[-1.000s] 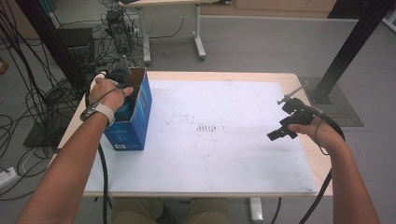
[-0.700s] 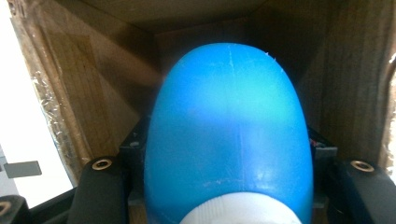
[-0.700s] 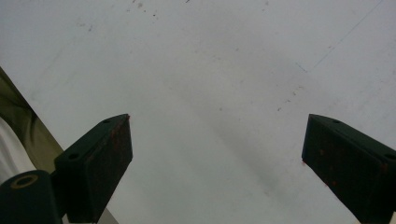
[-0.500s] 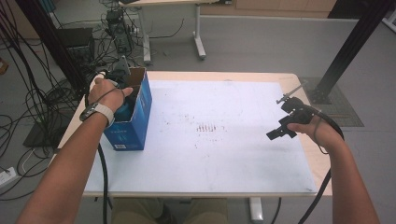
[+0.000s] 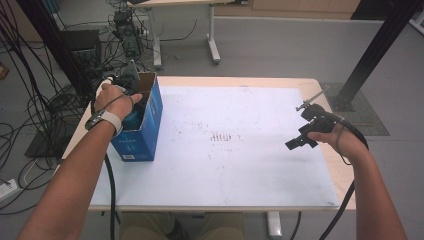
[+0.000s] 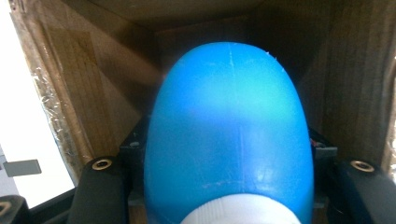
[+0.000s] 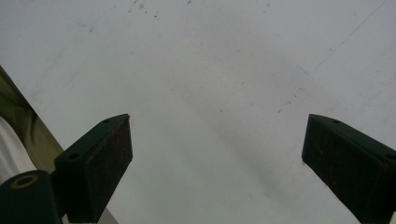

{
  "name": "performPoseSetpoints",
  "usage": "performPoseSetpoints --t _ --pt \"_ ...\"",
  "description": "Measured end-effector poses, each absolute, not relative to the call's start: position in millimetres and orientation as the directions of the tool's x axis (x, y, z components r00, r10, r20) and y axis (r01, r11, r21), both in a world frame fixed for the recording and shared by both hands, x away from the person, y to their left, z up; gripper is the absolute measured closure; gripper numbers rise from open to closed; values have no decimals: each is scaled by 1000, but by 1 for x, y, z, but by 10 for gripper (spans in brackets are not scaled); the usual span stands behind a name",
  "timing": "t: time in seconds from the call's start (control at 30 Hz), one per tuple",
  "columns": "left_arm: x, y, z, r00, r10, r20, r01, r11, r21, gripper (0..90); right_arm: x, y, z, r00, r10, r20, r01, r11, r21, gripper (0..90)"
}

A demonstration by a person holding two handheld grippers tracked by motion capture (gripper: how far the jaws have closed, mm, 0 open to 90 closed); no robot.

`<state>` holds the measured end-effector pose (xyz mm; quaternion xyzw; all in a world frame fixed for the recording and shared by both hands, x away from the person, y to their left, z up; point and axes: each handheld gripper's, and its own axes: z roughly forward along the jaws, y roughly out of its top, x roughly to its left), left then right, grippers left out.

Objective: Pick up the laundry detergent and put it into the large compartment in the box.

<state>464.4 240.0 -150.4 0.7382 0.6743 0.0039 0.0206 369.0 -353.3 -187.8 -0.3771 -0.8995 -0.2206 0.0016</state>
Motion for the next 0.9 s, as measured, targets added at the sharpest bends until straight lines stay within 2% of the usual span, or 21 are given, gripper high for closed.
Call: performPoseSetpoints --t 0.9 --pt "463 241 -151 89 996 -24 995 -88 38 381 368 -353 -189 -713 680 171 681 615 397 84"
